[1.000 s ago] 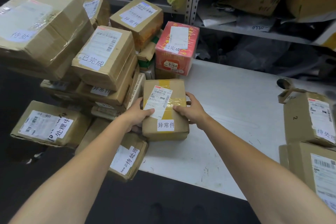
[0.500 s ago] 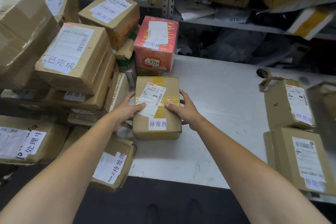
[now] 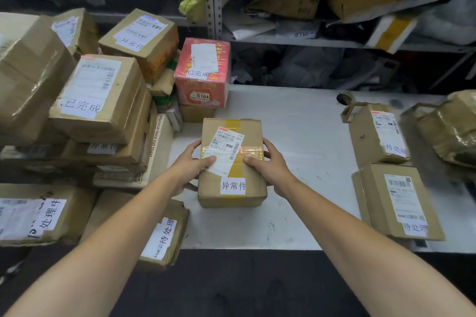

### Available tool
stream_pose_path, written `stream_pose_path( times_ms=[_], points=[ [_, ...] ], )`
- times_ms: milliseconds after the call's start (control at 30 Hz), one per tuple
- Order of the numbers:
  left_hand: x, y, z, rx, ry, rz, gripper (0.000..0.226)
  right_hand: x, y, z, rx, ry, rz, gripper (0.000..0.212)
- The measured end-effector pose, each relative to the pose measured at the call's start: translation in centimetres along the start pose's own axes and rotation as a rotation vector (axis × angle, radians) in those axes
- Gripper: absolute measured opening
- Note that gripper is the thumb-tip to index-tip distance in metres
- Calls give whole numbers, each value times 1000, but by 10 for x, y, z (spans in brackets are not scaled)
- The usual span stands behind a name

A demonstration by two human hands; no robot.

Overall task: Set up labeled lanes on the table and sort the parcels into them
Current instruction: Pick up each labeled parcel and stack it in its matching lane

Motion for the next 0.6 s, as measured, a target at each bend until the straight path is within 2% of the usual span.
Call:
stream_pose_path(
  times_ms=[267, 500, 600],
  points=[
    [99, -51, 62, 96, 119, -205, 74, -111, -77, -14, -10, 63, 196, 77],
    [255, -127, 105, 203, 256, -451, 80, -260, -182, 4, -66, 140, 529, 68],
    [316, -152, 105, 224, 304, -556, 79, -314, -231, 18, -54, 130, 627, 85]
  ],
)
Point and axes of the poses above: each hand's wrist, its own y-axis towards the middle knuckle, its own x-axis out of the palm, z = x × y, the point moved 10 cm from there along y, towards the middle knuckle, and after that the axes turned 14 degrees about -y, right-handed, at the moved point
